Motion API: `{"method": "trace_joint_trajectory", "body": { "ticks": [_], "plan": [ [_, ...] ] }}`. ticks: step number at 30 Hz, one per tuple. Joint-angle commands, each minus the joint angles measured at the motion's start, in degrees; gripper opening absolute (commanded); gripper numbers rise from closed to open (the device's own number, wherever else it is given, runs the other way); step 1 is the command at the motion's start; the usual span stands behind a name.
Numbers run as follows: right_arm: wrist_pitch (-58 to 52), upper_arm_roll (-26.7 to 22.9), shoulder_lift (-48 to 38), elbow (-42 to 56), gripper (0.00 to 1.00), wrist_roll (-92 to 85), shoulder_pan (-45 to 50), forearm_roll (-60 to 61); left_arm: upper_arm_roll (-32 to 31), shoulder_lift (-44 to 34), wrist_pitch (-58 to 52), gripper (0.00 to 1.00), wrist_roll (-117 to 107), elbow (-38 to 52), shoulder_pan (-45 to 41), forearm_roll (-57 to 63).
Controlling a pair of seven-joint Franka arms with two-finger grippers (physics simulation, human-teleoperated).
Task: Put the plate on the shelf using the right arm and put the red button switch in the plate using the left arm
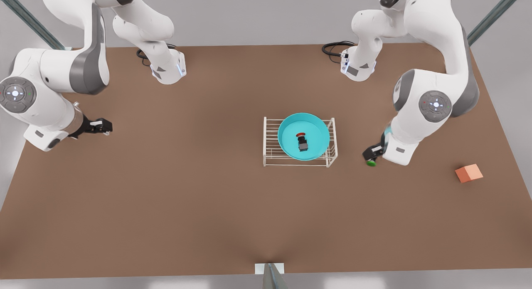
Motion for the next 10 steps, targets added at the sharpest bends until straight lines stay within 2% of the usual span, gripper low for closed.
{"method": "trace_joint_trajectory", "body": {
  "ticks": [1,10],
  "plan": [
    [-0.9,-0.1,-0.3,0.1,1.0,0.1,0.0,1.4,0.9,-0.4,-10.3,1.0,36.3,0.9,-0.5,4.7],
    [-0.9,-0.8,-0.7,0.0,1.0,0.1,0.0,2.0,0.6,-0.6,-15.3,1.0,37.0,2.8,0.7,3.8]
  ]
}}
